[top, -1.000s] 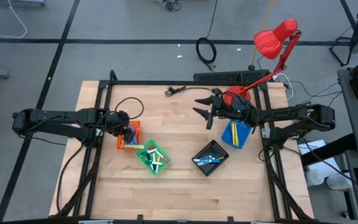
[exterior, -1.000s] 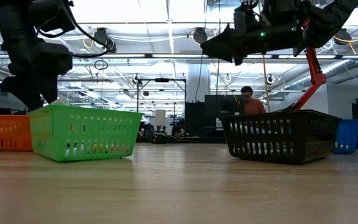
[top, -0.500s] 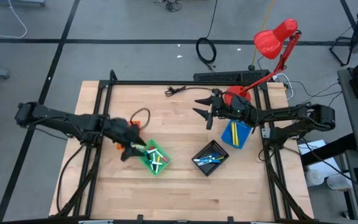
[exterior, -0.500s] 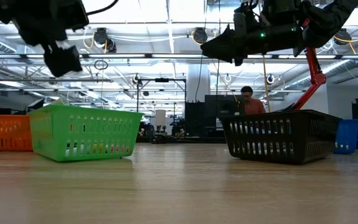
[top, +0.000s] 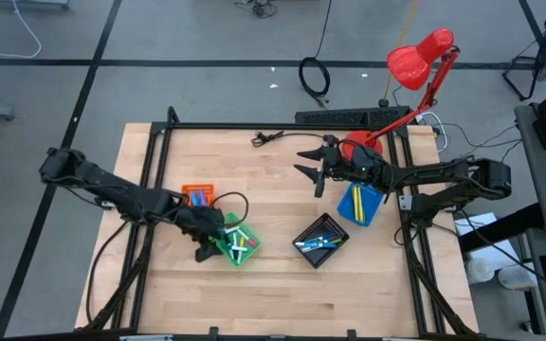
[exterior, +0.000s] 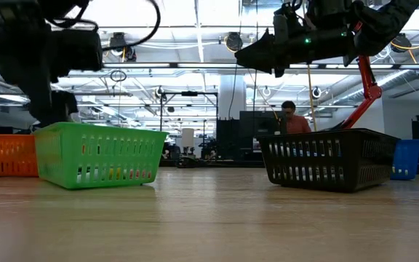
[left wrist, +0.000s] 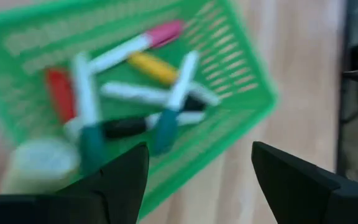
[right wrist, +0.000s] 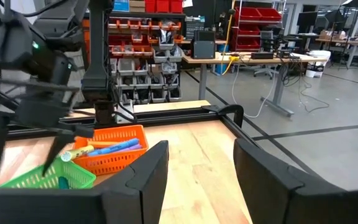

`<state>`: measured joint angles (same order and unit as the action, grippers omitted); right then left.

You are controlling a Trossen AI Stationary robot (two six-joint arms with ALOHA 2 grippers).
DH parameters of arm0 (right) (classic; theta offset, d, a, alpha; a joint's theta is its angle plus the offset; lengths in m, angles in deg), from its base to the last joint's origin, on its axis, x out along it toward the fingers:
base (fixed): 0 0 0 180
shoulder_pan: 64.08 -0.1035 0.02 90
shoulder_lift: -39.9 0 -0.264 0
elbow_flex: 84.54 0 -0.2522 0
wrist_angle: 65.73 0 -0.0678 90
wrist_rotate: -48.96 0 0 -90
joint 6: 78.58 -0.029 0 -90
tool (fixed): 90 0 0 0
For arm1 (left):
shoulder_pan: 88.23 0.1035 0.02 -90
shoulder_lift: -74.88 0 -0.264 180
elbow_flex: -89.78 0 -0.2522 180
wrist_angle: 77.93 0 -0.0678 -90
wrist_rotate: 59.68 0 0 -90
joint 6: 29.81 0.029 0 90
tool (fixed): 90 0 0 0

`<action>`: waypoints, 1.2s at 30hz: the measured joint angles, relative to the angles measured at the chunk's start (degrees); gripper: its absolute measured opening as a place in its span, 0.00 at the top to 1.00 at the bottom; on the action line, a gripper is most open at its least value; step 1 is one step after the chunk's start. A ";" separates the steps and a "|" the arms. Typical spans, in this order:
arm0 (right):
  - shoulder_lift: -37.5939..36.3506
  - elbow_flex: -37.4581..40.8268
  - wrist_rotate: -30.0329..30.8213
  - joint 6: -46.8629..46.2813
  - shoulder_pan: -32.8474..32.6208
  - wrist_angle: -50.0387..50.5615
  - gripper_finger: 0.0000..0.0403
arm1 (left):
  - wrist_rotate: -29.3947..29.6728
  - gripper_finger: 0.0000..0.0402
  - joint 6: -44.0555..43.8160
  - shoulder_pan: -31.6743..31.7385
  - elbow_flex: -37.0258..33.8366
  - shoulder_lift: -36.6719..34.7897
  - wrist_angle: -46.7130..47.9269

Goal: Pick & Place Markers
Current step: Return to Home Position

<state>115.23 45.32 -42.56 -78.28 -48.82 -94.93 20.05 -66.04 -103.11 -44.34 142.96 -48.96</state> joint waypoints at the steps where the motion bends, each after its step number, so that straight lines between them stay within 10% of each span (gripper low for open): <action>1: 0.00 0.00 0.00 -0.04 0.00 -0.04 0.58 | 0.57 0.29 -0.53 0.32 -0.01 -0.34 1.58; 13: 0.00 0.00 -0.02 -1.57 0.00 -0.06 0.58 | 12.63 0.28 6.16 5.14 -0.02 -10.57 9.83; 22: 0.00 -0.02 -0.02 -1.55 0.00 0.11 0.58 | 32.23 0.29 2.79 9.31 0.00 -19.46 20.84; 36: 0.02 -0.04 0.00 -1.12 0.00 1.41 0.58 | 16.40 0.30 23.53 7.74 -0.02 -21.03 -3.42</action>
<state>115.25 45.28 -42.56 -79.41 -48.82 -93.52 36.45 -42.51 -95.37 -44.37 121.94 -52.38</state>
